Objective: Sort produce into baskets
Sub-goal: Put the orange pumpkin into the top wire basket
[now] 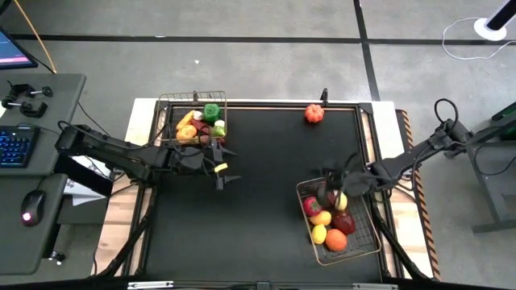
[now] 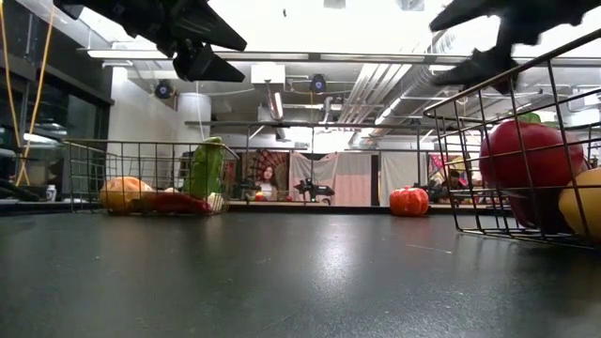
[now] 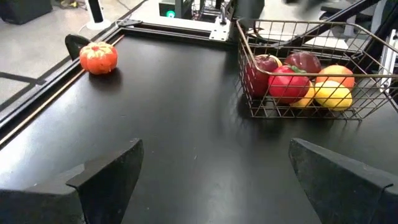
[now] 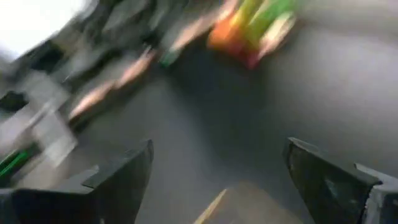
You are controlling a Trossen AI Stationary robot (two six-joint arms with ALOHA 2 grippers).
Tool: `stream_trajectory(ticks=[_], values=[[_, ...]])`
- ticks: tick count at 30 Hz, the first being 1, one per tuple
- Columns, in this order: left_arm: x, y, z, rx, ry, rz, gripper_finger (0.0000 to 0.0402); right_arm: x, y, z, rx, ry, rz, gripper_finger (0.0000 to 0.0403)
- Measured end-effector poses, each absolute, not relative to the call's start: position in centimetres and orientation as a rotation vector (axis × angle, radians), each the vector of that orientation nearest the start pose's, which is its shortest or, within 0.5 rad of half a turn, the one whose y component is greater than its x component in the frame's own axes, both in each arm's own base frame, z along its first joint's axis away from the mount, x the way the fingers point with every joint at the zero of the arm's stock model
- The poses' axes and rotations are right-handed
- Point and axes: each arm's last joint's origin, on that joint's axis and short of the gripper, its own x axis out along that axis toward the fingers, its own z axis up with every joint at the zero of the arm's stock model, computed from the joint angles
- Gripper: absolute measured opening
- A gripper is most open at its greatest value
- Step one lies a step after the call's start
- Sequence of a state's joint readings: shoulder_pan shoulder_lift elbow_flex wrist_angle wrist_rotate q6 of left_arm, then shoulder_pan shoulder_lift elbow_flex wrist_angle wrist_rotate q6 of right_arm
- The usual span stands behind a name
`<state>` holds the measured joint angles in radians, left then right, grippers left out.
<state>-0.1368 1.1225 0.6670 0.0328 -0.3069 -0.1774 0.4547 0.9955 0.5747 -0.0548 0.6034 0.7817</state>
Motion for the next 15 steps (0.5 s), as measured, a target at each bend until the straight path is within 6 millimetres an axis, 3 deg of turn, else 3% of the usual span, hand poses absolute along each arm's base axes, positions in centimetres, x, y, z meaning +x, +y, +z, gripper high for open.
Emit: stream_trajectory(ticks=[3,6,10,15], values=[[23.8,-2.4,25.0,-0.06,0.384,0.2,0.0392,19.9,5.8,24.7,0.398,0.172,-0.502,0.0355],[23.9,-2.4,25.0,-0.056,0.381,0.199,0.0392,20.7,3.3,25.4,0.284,0.13,-0.599,0.0355],[23.9,-2.4,25.0,-0.055,0.381,0.2,0.0392,21.4,-2.0,25.2,0.284,0.14,-0.74,0.0355],[23.9,-2.4,25.0,-0.054,0.381,0.201,0.0392,21.2,-8.5,23.5,0.354,0.21,-0.876,0.0355]])
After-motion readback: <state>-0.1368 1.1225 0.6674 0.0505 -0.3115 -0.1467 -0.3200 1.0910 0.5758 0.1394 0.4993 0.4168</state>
